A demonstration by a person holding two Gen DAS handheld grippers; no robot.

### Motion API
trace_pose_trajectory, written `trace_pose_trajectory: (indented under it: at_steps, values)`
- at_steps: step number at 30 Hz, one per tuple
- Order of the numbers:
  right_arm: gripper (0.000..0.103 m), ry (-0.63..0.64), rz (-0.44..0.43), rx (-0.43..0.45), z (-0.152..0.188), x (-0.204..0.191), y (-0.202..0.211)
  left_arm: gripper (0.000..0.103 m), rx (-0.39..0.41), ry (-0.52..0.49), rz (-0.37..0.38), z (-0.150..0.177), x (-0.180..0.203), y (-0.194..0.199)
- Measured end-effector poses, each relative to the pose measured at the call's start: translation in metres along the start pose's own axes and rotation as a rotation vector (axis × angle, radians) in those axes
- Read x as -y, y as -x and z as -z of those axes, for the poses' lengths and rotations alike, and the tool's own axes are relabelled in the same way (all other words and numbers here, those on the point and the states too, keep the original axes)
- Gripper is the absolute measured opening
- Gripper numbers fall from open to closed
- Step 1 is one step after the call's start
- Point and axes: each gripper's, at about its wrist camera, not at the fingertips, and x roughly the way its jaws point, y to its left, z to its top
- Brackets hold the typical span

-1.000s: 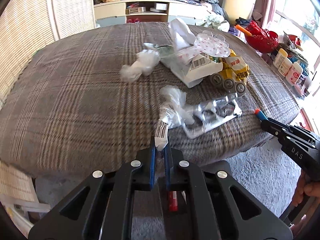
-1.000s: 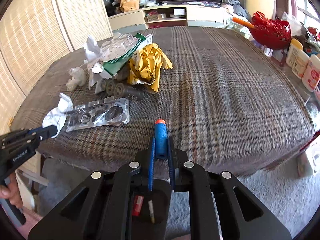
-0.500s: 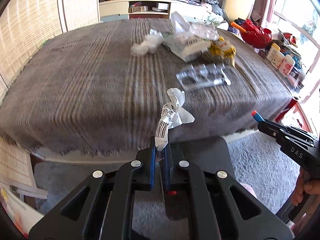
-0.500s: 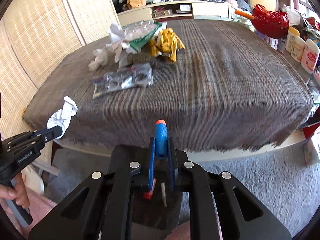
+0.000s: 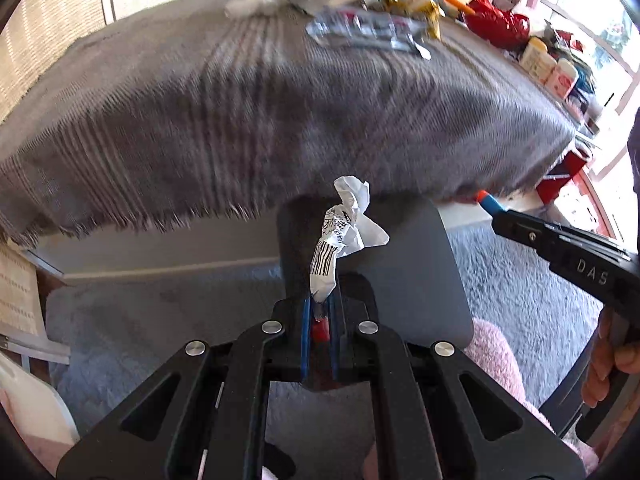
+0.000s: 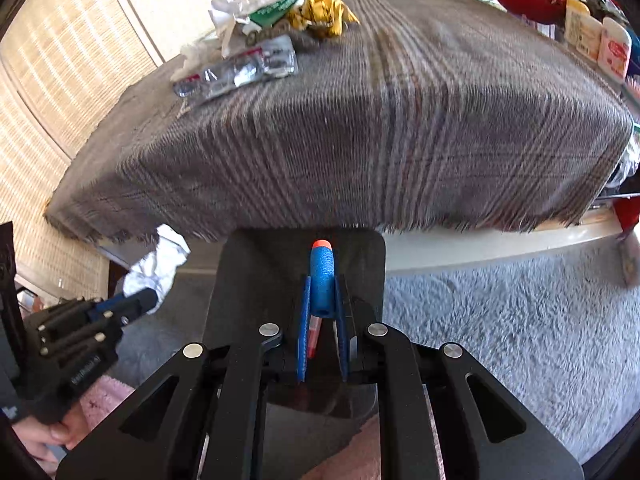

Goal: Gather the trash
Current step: 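Carry both items down into the dark bin and open both tools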

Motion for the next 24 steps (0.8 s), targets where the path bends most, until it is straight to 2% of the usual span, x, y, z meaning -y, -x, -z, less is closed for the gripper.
trace_pose_trajectory:
  at_steps: [9,11,12,13,16,18,19,21,22,23,24]
  values:
    - [0.014,0.01,-0.029,-0.035,0.005,-0.009,-0.006,0.008,-0.051,-0.036,0.044,0.013,0.018,-0.016]
    - [0.016,-0.004,-0.041,-0.035,0.004,-0.008,-0.006,0.017,-0.063,-0.022,0.067,0.011,0.017,-0.018]
    - [0.016,-0.007,-0.047,-0.039,0.003,-0.008,-0.006,0.033,-0.064,-0.009,0.076,0.011,0.015,-0.019]
    - [0.016,-0.008,-0.048,-0.041,0.002,-0.008,-0.007,0.044,-0.059,-0.002,0.079,0.011,0.014,-0.018]
    - [0.02,-0.01,-0.041,-0.047,0.002,-0.008,-0.007,0.046,-0.055,-0.004,0.076,0.011,0.01,-0.017]
    - [0.04,-0.021,-0.039,-0.046,0.002,-0.007,-0.008,0.049,-0.053,0.004,0.073,0.01,0.009,-0.017]
    - [0.055,-0.031,-0.033,-0.038,0.003,-0.005,-0.007,0.052,-0.052,0.006,0.068,0.009,0.007,-0.016]
    - [0.061,-0.043,-0.016,-0.03,0.001,-0.003,-0.005,0.056,-0.049,0.006,0.056,0.009,0.005,-0.014]
    - [0.068,-0.048,-0.008,-0.027,0.001,-0.001,-0.004,0.061,-0.044,0.007,0.047,0.008,0.004,-0.012]
    - [0.079,-0.059,0.014,-0.015,-0.001,0.002,-0.002,0.064,-0.04,0.008,0.04,0.007,0.002,-0.011]
    - [0.086,-0.066,0.027,-0.005,-0.001,0.004,0.0,0.072,-0.033,0.011,0.029,0.006,0.0,-0.01]
